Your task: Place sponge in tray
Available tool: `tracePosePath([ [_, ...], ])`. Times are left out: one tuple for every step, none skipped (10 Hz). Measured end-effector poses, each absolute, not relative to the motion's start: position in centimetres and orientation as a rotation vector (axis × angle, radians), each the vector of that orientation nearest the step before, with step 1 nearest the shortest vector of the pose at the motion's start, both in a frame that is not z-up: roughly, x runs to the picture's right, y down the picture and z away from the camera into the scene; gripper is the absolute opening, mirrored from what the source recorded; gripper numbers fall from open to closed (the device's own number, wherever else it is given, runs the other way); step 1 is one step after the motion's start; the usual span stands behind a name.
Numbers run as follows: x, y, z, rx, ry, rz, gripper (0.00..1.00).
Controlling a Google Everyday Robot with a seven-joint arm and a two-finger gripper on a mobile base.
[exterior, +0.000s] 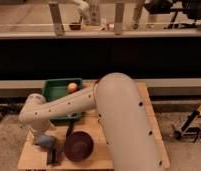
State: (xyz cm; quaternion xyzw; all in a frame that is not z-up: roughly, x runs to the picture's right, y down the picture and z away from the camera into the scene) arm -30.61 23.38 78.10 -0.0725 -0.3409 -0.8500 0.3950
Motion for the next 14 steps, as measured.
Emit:
tracePosePath([
  [-30.8,23.9,77.8,-0.179,-0.905,-2.189,0.80],
  [-30.9,24.2,77.5,-0.173,-0.932,-2.209,0.80],
  [-31.0,24.4,77.2,-0.162,-0.969,-2.237,0.80],
  [-30.9,24.7,77.0,-0.146,-1.001,-2.265,0.80],
  [-31.0,24.9,76.7,-0.131,-1.021,-2.283,0.80],
  [-30.9,25.3,76.7,-0.110,-1.015,-2.319,0.80],
  [-31.2,25.5,76.6,-0.093,-0.980,-2.342,0.80],
  [-31.2,25.5,76.8,-0.072,-0.916,-2.367,0.80],
  [-31.2,25.5,76.8,-0.052,-0.856,-2.389,0.80],
  [-31.2,25.6,76.9,-0.033,-0.840,-2.396,0.80],
  [-31.2,25.4,77.1,-0.020,-0.834,-2.396,0.80],
  [-31.2,25.4,77.2,-0.018,-0.836,-2.396,0.80],
  [-31.3,25.5,77.4,-0.020,-0.847,-2.397,0.80],
  [-31.3,25.5,77.6,-0.025,-0.854,-2.400,0.80],
])
